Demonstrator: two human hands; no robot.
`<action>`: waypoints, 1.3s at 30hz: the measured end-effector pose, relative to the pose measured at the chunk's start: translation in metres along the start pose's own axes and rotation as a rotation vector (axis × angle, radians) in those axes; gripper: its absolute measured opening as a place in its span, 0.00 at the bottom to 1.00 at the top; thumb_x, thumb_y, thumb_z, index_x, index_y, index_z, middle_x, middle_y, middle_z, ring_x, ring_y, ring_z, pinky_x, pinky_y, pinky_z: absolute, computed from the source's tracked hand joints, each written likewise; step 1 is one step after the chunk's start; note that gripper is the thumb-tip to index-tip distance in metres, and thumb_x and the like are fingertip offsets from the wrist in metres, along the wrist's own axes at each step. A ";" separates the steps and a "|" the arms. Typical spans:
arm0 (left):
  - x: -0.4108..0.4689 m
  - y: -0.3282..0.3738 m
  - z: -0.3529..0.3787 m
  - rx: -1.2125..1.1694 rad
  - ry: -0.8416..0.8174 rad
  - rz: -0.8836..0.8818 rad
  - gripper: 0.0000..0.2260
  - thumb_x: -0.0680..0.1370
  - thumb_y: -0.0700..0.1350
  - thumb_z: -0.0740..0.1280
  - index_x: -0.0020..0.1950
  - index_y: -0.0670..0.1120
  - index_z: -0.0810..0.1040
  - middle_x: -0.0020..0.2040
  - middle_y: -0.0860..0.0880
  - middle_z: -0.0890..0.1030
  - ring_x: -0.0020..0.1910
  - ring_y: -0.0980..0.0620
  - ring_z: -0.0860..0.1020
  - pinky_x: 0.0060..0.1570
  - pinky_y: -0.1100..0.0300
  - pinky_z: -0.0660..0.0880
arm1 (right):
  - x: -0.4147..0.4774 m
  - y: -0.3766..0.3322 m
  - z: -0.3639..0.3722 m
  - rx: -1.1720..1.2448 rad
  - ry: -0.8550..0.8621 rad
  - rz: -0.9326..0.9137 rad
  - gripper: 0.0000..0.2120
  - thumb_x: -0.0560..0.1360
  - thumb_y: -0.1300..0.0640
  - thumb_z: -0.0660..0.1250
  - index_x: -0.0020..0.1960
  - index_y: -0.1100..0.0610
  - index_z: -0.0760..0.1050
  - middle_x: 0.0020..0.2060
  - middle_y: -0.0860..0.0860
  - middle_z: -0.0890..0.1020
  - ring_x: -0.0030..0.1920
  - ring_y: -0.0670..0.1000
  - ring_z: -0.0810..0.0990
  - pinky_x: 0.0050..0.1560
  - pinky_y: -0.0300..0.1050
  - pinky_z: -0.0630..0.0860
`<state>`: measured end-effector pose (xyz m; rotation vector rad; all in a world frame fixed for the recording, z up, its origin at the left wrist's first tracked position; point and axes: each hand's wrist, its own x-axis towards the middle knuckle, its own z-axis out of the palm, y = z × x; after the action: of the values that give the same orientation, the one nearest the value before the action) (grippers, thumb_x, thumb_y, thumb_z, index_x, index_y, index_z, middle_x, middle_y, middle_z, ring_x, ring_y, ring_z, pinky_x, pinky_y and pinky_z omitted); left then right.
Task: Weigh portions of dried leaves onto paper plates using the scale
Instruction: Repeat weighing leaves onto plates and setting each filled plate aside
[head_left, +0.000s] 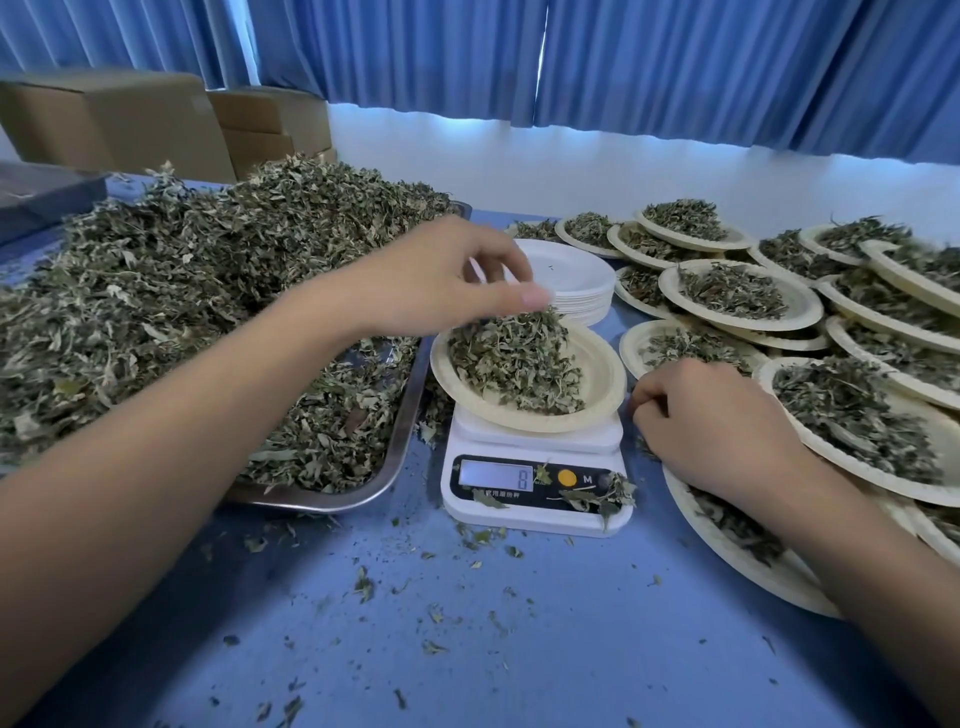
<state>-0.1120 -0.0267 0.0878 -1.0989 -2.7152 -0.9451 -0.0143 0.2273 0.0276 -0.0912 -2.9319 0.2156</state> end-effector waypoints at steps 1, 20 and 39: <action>0.000 0.005 0.008 0.082 -0.026 0.016 0.24 0.70 0.71 0.68 0.58 0.57 0.82 0.46 0.59 0.82 0.43 0.59 0.79 0.46 0.61 0.75 | 0.000 0.000 0.000 0.001 0.003 -0.002 0.12 0.75 0.58 0.60 0.41 0.48 0.81 0.33 0.47 0.83 0.38 0.55 0.80 0.38 0.47 0.79; -0.003 0.002 -0.032 0.103 0.351 -0.081 0.06 0.74 0.38 0.75 0.50 0.43 0.85 0.43 0.44 0.85 0.29 0.66 0.74 0.40 0.65 0.75 | 0.003 0.003 0.006 -0.015 0.036 -0.019 0.12 0.76 0.57 0.62 0.42 0.47 0.82 0.34 0.47 0.82 0.39 0.55 0.80 0.35 0.44 0.72; -0.011 -0.042 -0.068 0.278 0.157 -0.410 0.04 0.73 0.40 0.77 0.40 0.47 0.84 0.34 0.52 0.84 0.33 0.56 0.81 0.30 0.60 0.75 | 0.002 0.003 0.006 -0.030 0.031 -0.012 0.12 0.75 0.57 0.61 0.43 0.47 0.82 0.36 0.47 0.82 0.39 0.55 0.80 0.33 0.43 0.71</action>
<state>-0.1419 -0.0955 0.1184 -0.4107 -2.8739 -0.6253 -0.0176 0.2292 0.0214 -0.0806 -2.9047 0.1673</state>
